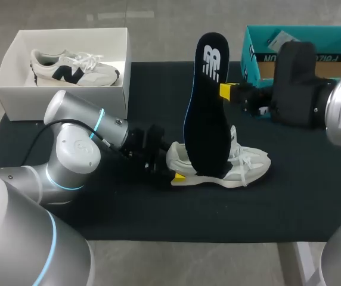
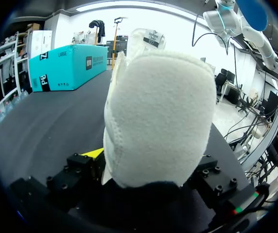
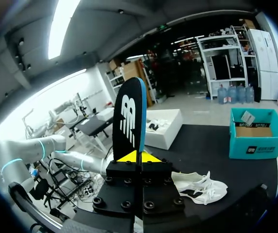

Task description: Take the shoe out of the shoebox, open the shoe tongue, remove and reinsert the insole, then place the shoe into the shoebox

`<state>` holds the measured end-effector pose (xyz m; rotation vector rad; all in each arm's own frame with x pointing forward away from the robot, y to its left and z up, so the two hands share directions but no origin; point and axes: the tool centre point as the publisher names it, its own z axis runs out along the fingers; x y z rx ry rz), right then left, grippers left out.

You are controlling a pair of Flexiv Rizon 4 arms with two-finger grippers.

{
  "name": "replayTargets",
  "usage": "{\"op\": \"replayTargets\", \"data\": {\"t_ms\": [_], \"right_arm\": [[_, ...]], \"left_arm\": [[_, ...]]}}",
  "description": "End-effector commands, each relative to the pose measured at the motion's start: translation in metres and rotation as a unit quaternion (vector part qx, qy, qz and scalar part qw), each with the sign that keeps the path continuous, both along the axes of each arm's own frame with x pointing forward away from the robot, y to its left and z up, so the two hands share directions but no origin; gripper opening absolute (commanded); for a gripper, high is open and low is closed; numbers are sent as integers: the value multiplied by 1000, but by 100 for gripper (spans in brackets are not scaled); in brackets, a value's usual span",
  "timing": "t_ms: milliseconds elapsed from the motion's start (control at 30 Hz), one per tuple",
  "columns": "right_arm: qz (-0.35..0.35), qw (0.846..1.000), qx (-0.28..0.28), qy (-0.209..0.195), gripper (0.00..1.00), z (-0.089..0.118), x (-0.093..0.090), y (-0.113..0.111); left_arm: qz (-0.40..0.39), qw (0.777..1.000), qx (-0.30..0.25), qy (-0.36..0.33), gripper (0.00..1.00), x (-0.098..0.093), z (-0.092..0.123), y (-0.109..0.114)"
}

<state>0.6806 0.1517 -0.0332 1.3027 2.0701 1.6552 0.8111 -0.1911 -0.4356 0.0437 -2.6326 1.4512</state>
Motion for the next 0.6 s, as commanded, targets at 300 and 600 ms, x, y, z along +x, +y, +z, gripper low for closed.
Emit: {"op": "replayTargets", "data": {"t_ms": [300,600], "right_arm": [[-10,1000,-6,1,0,12,-31,-15],[14,1000,13,9,0,13,-14,-34]], "left_arm": [[0,1000,1,0,0,1,-3,-1],[0,1000,1,0,0,1,-3,-1]]}}
